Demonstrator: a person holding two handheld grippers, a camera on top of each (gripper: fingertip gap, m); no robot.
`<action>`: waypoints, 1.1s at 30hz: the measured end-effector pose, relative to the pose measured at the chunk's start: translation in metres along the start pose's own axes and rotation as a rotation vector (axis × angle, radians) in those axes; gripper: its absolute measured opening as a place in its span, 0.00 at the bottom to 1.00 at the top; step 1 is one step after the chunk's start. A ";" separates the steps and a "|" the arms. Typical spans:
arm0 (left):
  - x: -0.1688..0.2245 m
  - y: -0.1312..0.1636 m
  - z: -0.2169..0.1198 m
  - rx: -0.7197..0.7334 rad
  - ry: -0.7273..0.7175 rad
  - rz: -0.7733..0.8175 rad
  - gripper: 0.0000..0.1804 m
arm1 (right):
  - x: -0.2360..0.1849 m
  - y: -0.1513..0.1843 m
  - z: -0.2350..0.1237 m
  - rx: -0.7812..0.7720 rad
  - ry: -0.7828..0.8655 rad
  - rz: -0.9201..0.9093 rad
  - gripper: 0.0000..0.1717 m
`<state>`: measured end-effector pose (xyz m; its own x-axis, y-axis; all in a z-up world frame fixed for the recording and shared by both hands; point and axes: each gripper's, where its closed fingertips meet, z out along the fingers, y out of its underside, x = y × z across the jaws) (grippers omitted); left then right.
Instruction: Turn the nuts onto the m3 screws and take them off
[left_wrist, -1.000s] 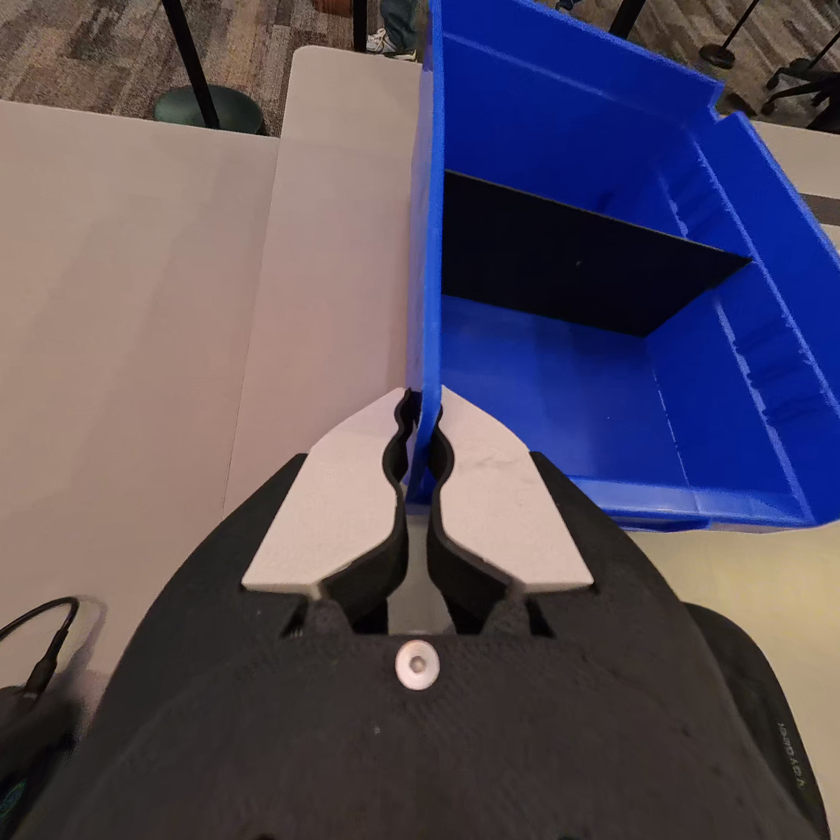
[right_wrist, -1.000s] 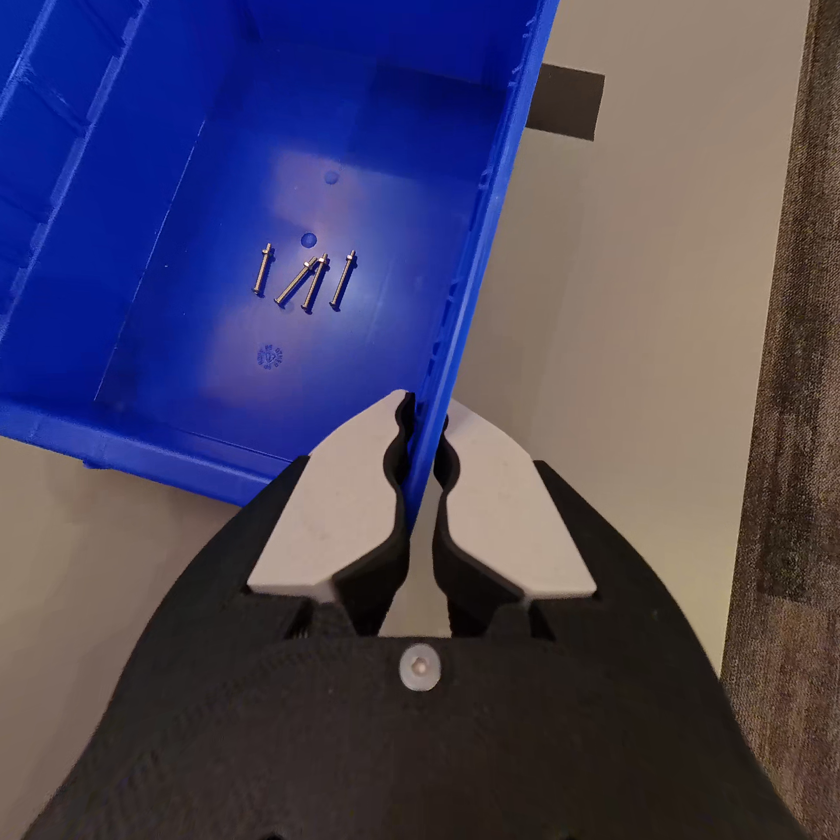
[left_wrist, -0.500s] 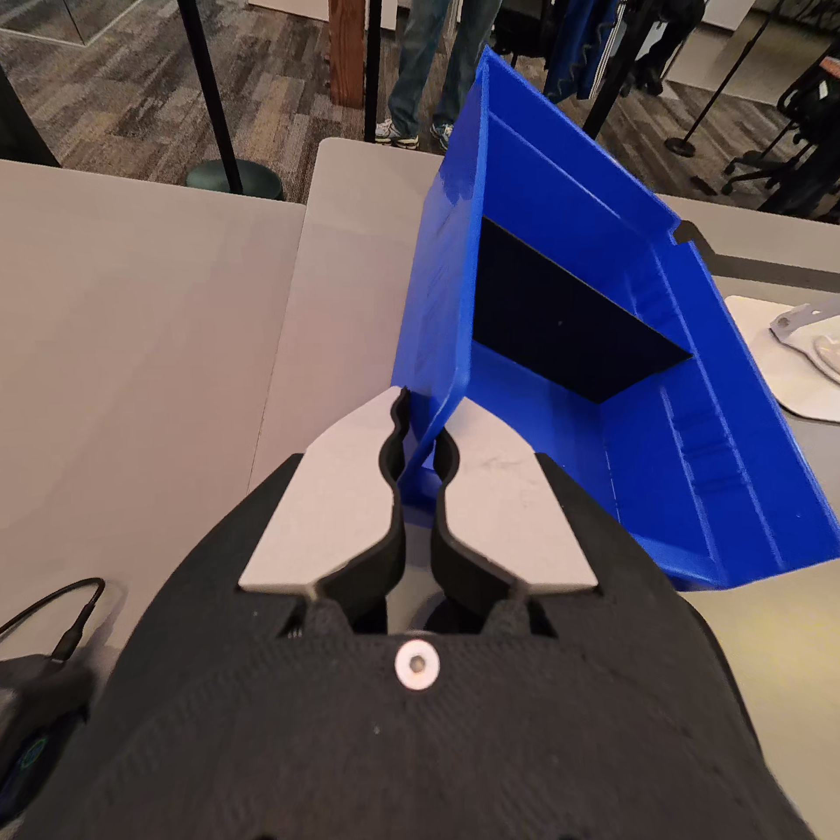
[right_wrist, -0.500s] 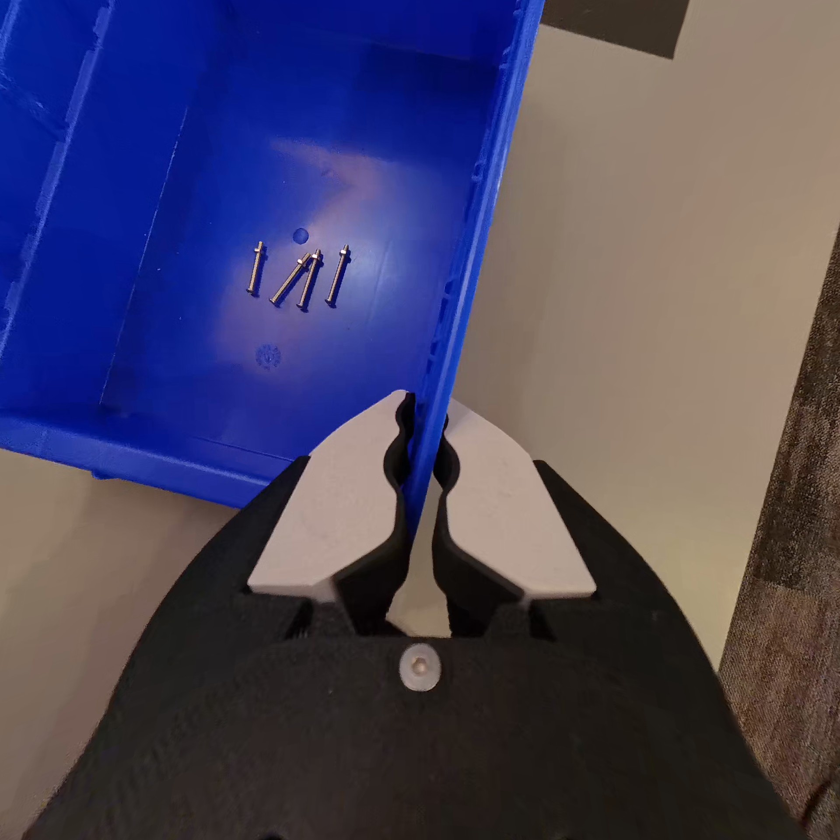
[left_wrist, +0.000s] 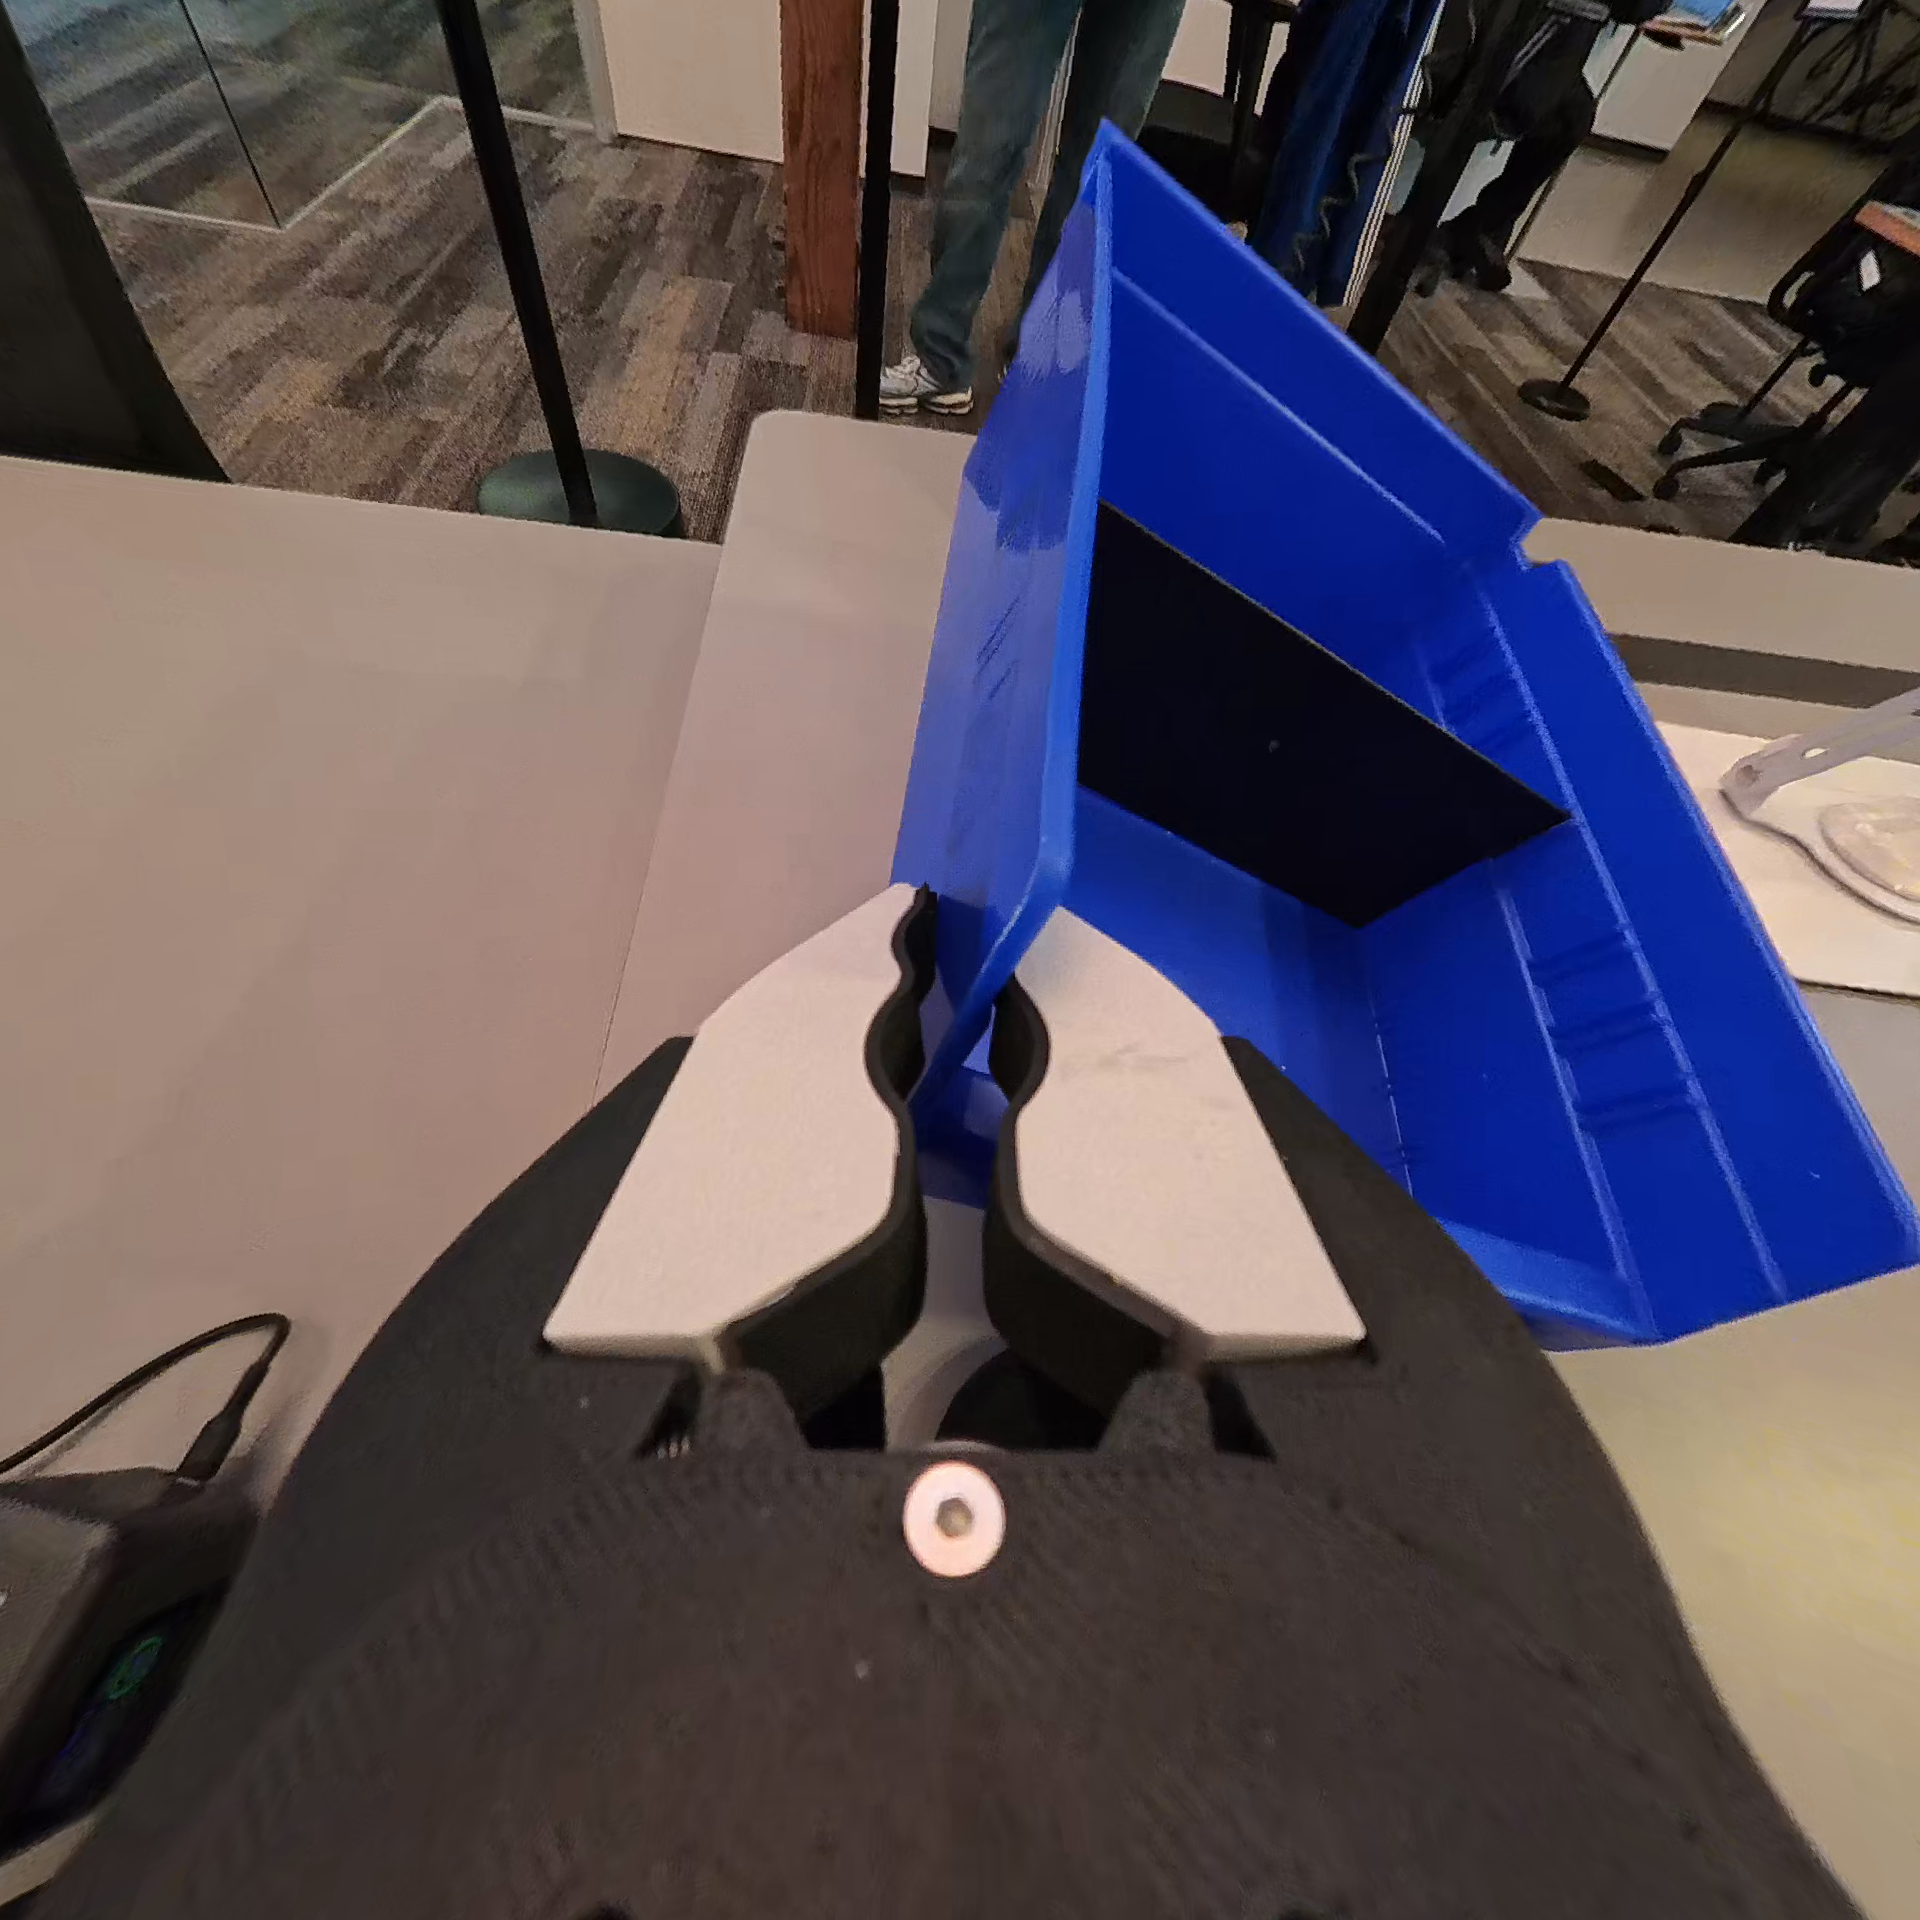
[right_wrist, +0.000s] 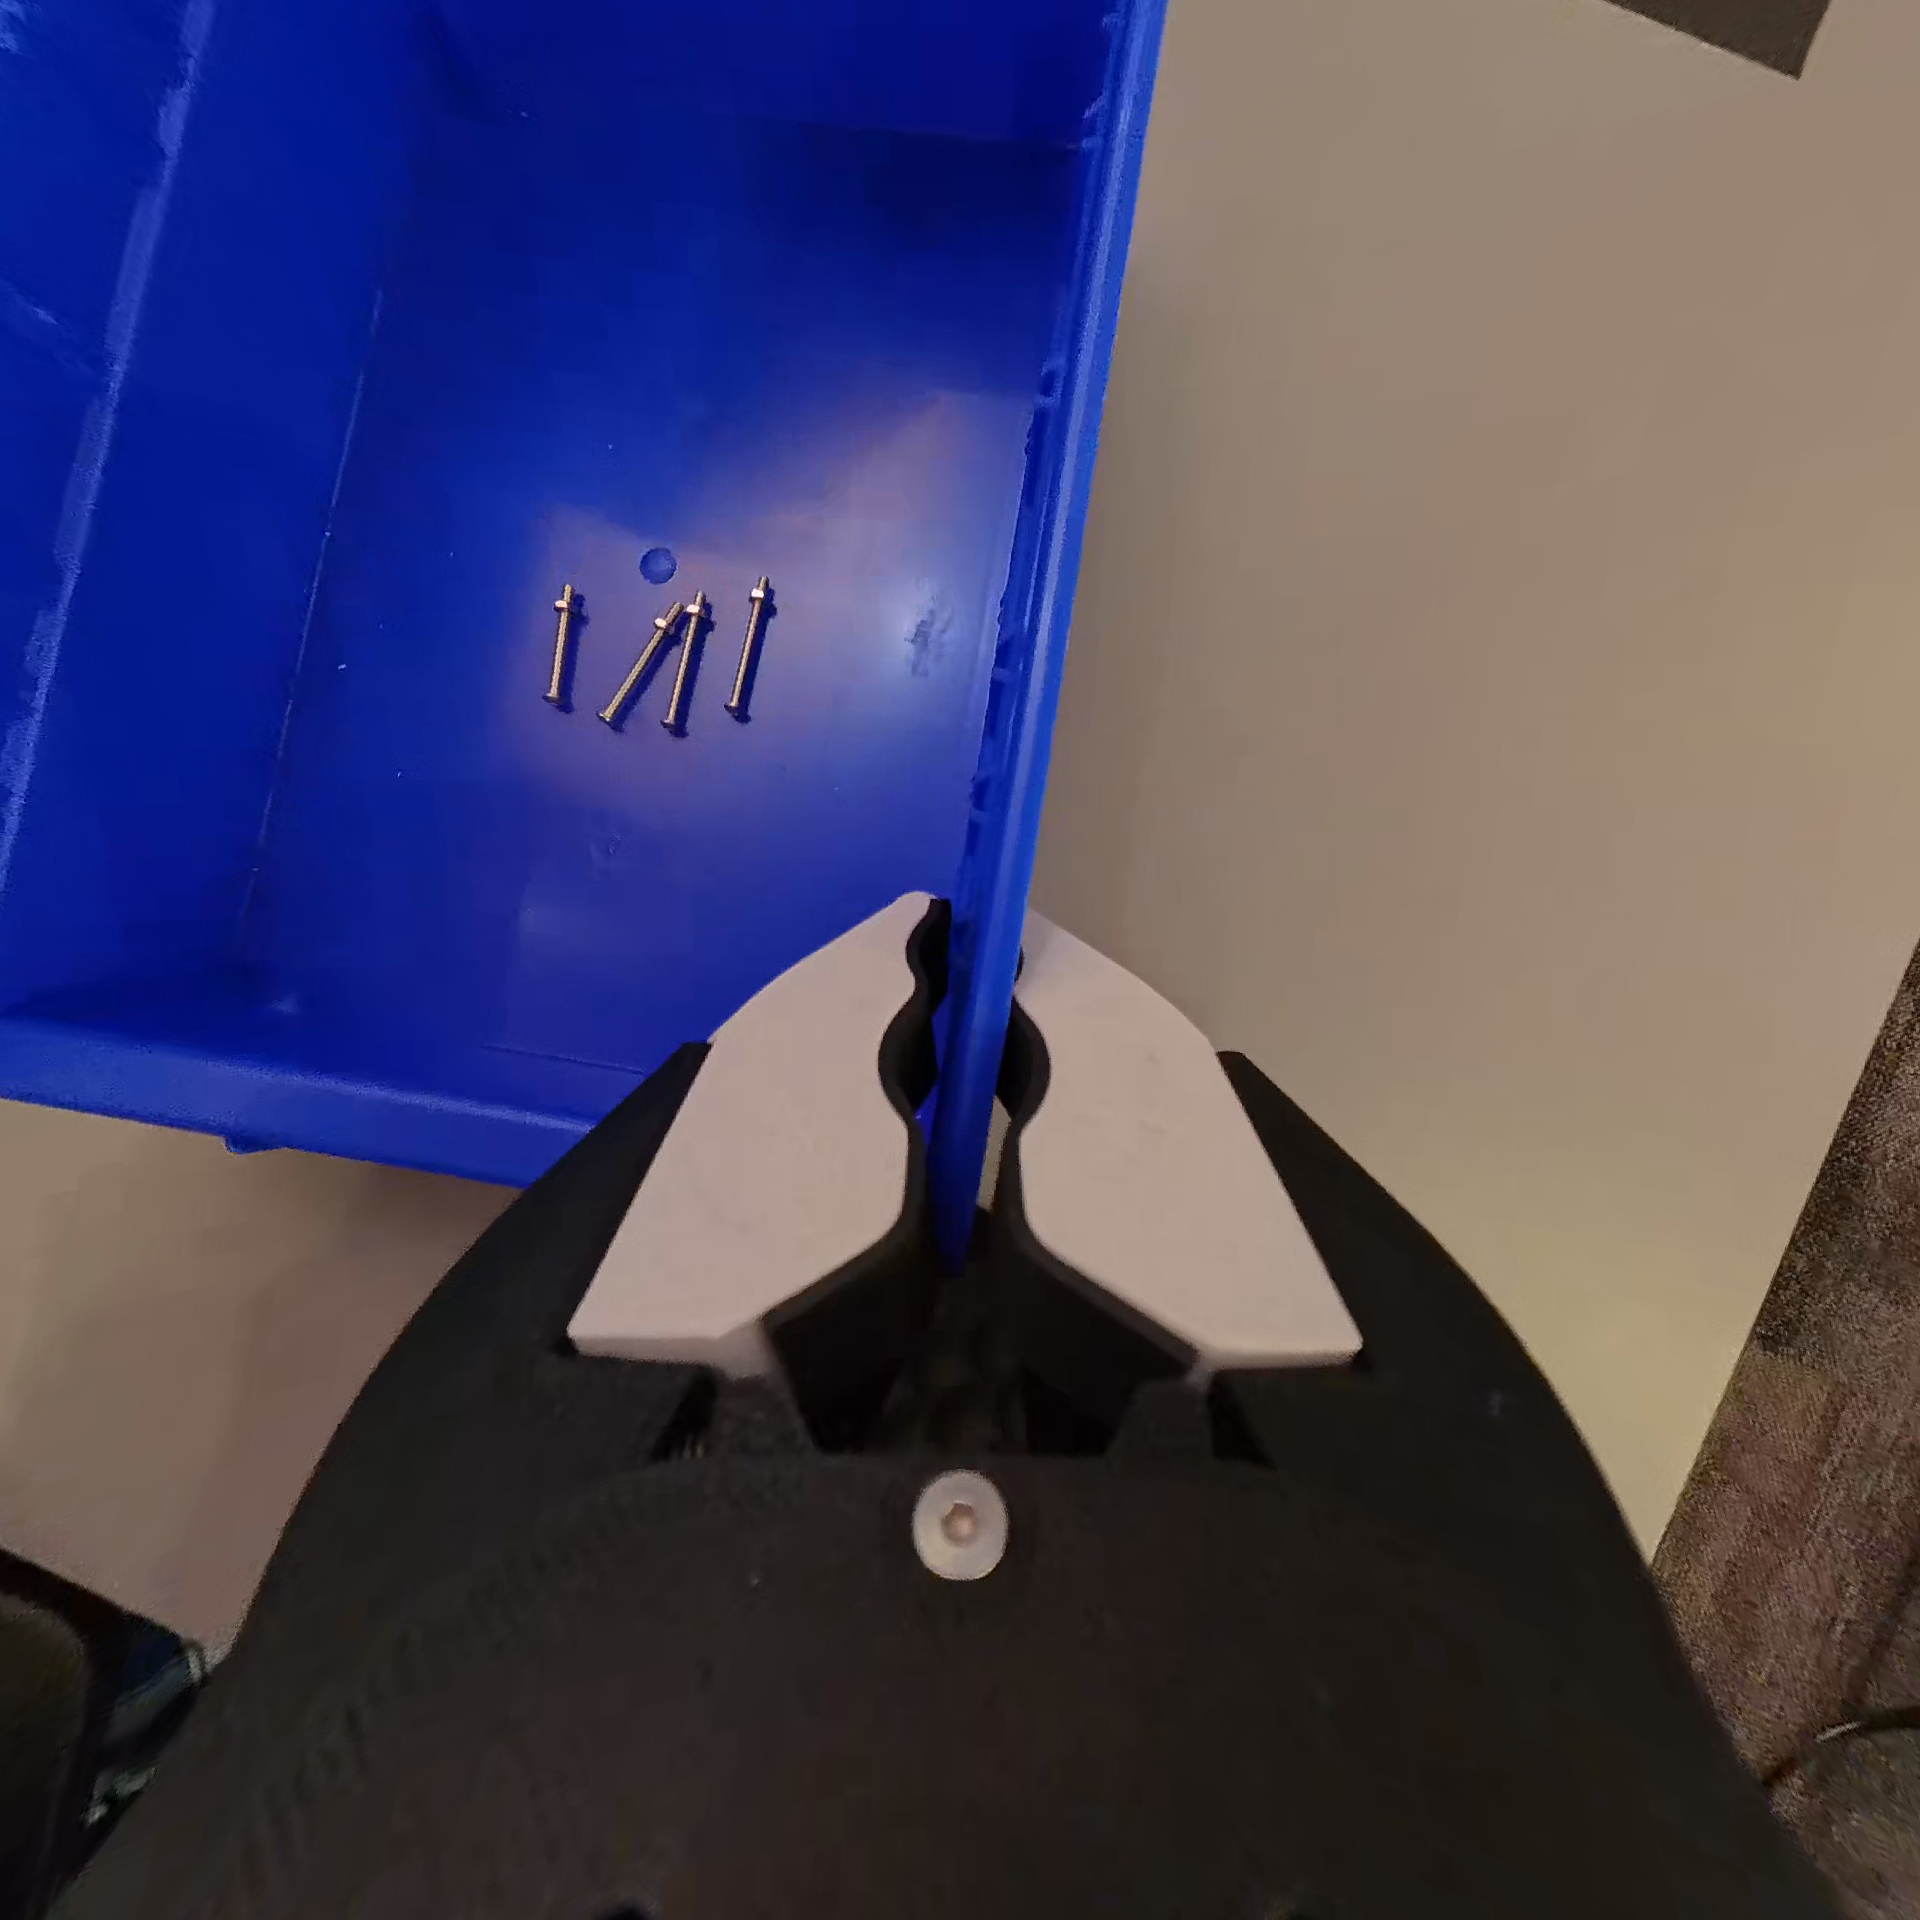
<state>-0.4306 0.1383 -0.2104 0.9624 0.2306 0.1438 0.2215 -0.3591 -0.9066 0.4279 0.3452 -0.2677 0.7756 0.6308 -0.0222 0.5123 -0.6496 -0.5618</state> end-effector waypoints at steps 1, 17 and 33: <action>-0.001 -0.002 -0.004 0.008 0.000 -0.004 0.05 | -0.004 0.001 -0.002 -0.004 -0.003 -0.007 0.04; -0.015 -0.006 -0.083 0.103 -0.028 -0.008 0.05 | -0.079 0.027 -0.012 0.014 -0.074 -0.072 0.04; -0.047 0.003 -0.132 0.202 -0.059 -0.078 0.05 | -0.187 0.016 0.014 0.034 -0.218 -0.209 0.04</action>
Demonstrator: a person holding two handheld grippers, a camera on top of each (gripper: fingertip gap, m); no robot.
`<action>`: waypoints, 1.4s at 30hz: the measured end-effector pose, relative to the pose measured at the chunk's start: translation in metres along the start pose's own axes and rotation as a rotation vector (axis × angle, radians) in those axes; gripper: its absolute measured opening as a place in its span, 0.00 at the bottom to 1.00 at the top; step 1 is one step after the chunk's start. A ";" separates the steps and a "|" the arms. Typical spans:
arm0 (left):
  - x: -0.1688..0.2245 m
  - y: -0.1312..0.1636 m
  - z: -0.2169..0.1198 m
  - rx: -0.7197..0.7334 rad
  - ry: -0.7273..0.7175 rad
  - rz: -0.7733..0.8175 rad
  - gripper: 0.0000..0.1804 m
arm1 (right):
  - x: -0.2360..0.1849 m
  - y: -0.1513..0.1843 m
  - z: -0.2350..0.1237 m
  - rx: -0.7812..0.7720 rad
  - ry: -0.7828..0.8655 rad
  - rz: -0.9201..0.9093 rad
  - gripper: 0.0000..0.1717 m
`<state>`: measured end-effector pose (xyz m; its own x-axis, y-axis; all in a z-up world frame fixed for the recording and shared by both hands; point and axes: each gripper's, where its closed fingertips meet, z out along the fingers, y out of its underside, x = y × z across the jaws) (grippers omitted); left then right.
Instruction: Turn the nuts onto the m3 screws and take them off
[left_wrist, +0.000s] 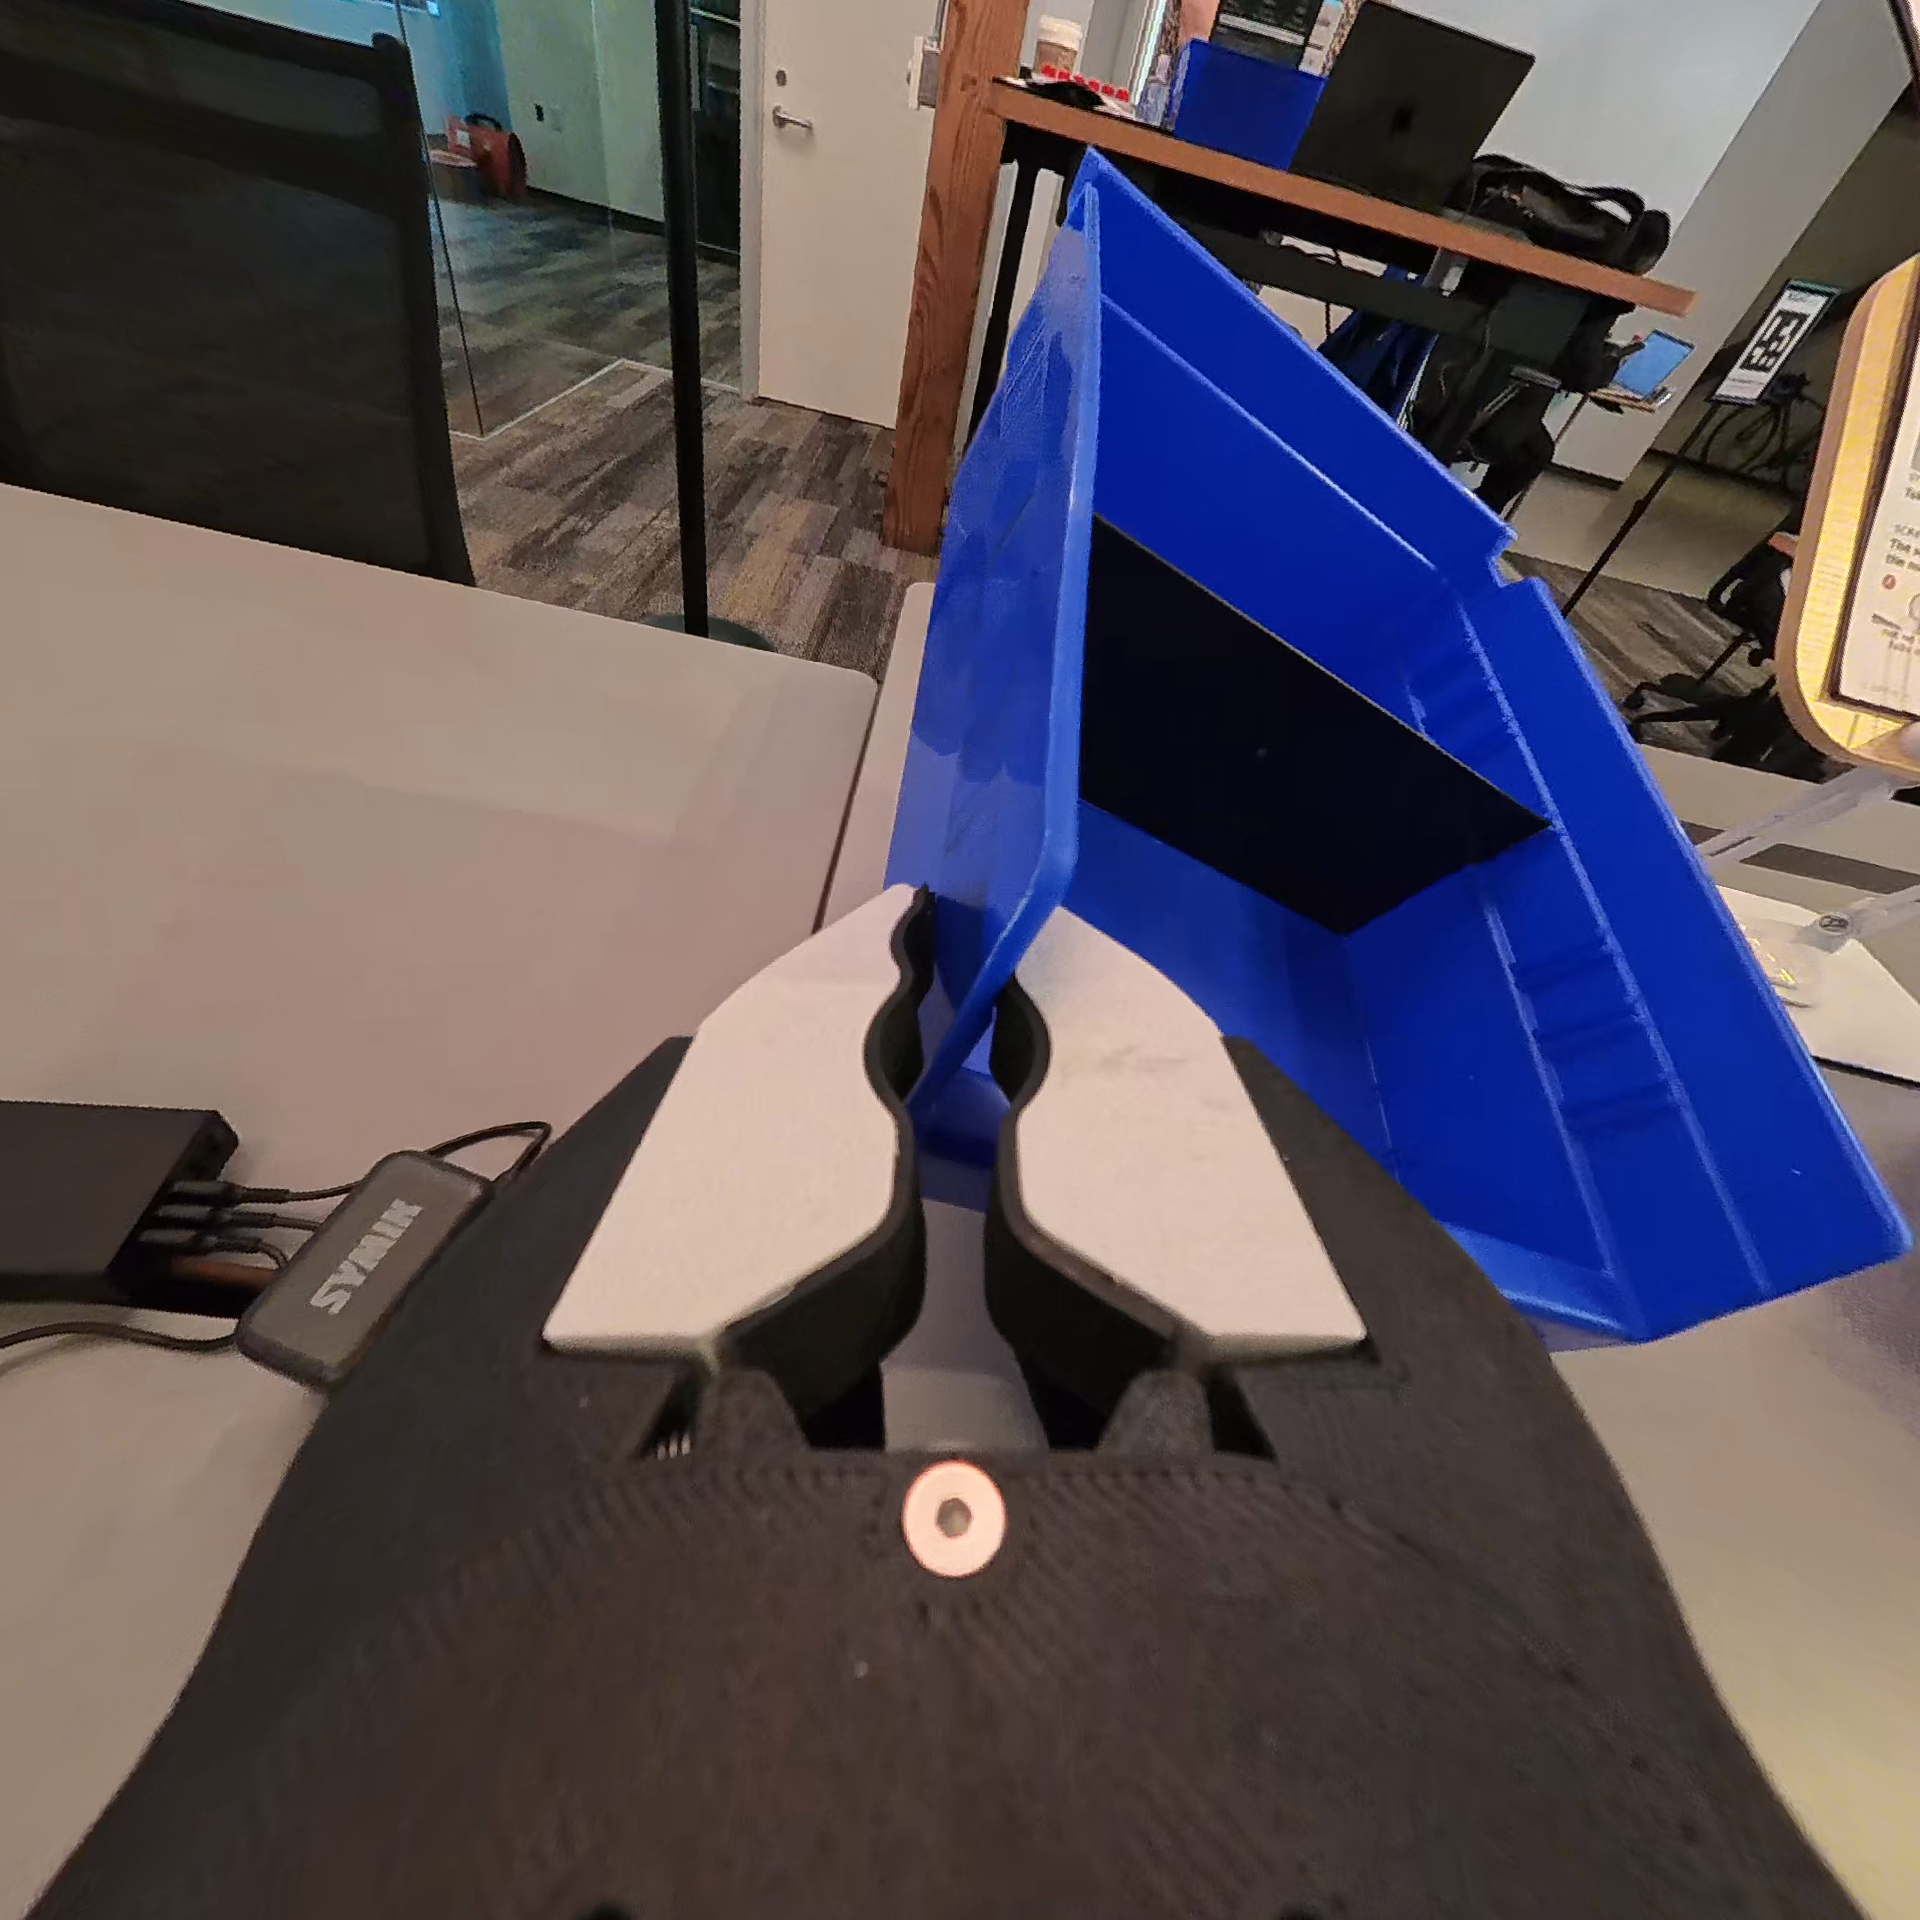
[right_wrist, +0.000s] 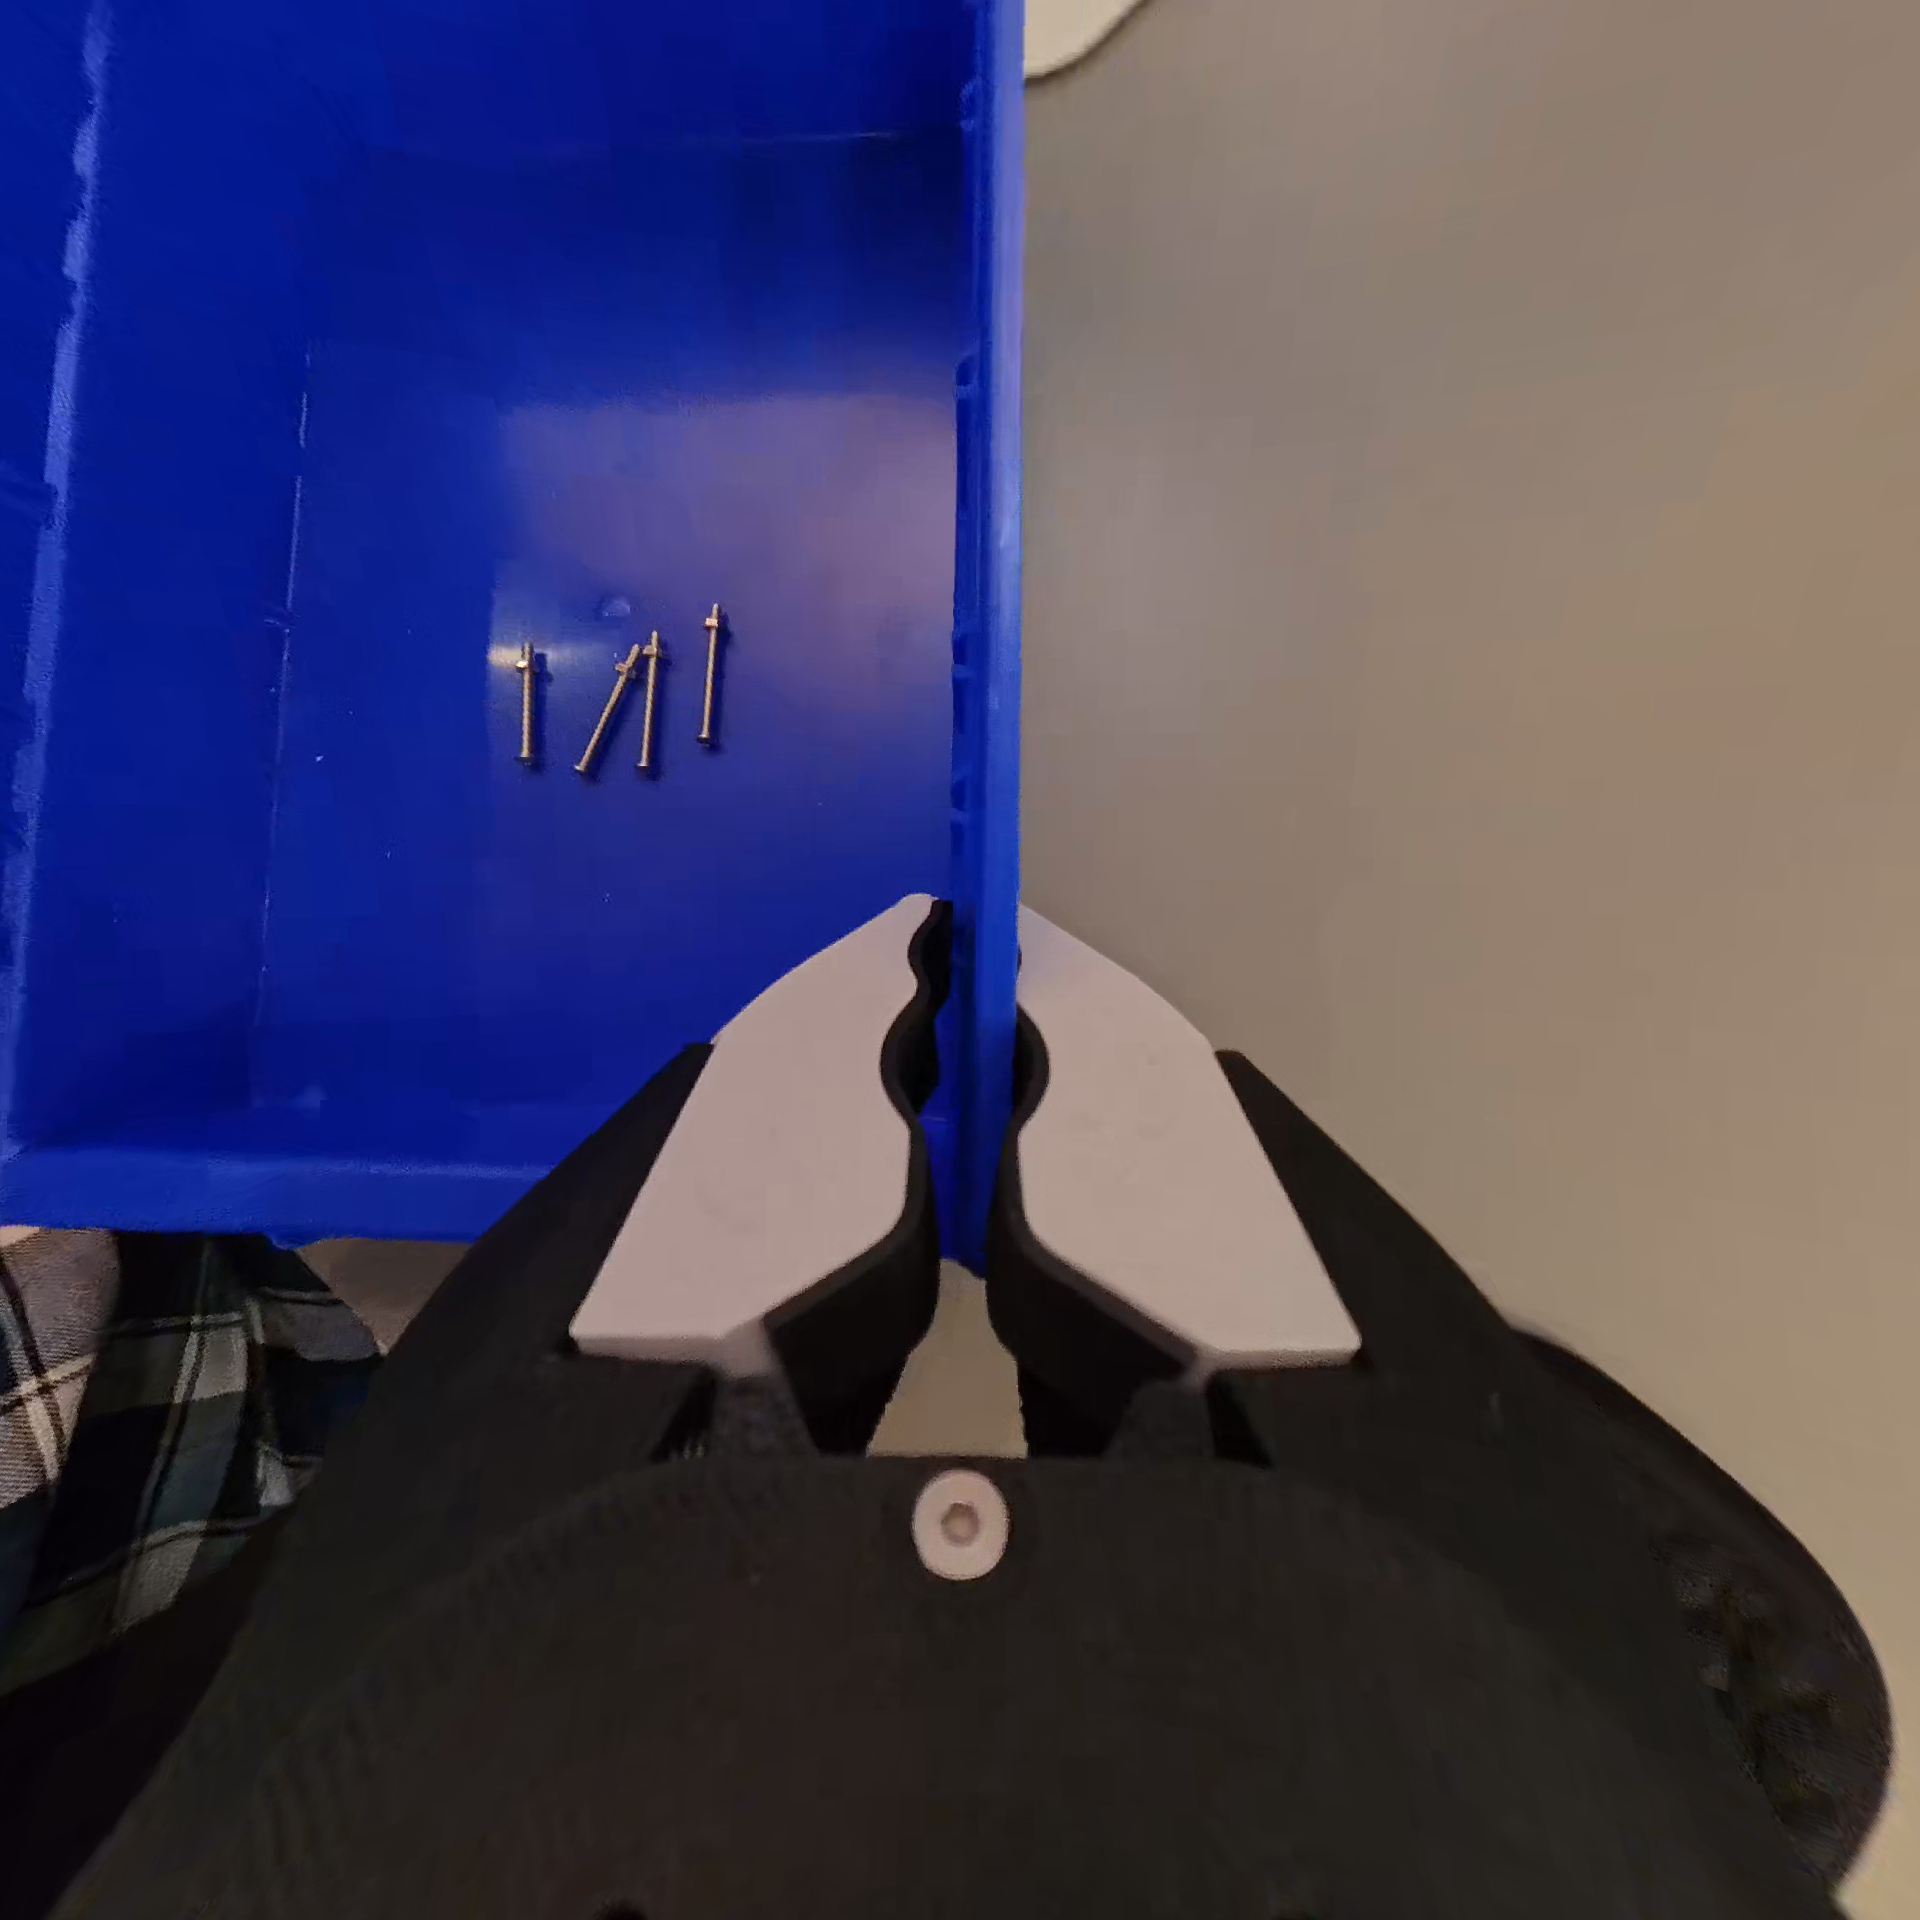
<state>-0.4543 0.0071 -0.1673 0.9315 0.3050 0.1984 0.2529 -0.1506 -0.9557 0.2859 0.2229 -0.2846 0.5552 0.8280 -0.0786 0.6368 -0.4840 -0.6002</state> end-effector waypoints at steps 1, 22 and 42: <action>-0.001 0.000 -0.002 0.002 0.000 -0.001 0.05 | -0.005 -0.004 0.004 0.000 -0.010 -0.012 0.04; -0.028 -0.003 -0.033 0.052 -0.009 -0.027 0.05 | -0.083 -0.113 0.026 0.190 -0.123 -0.479 0.28; -0.014 -0.013 -0.039 0.068 -0.019 -0.034 0.05 | -0.165 -0.010 0.064 -0.188 -0.544 -1.342 0.17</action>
<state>-0.4602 -0.0319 -0.1494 0.9174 0.3267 0.2270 0.2648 -0.0755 -0.9613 0.1534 0.1089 -0.3160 -0.7396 0.6594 0.1347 0.5849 0.7288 -0.3560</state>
